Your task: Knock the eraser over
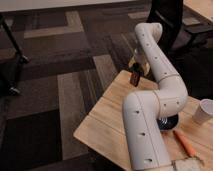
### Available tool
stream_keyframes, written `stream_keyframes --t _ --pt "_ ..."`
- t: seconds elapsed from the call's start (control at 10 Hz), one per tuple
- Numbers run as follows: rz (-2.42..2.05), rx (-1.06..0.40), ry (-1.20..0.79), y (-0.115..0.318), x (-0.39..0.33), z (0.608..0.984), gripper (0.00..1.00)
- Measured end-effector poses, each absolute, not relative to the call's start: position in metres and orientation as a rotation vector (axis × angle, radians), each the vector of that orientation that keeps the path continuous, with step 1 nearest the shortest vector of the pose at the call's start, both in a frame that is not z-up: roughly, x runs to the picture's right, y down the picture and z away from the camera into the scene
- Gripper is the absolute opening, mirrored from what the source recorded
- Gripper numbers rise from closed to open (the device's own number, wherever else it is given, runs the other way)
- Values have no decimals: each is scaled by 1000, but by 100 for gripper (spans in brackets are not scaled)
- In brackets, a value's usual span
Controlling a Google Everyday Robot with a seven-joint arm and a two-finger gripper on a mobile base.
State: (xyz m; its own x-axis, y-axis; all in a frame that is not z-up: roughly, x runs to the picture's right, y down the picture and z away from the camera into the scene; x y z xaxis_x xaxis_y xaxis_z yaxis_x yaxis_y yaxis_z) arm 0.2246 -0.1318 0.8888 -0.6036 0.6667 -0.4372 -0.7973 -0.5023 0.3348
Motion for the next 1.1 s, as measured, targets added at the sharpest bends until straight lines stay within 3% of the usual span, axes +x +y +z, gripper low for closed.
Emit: stream_keyframes --t 0.3,0.7,1.1 --pt "2106 -284 580 -152 217 887 65" --pt "2110 -287 595 -131 224 915 65" --pt "2060 -324 527 -137 204 926 65"
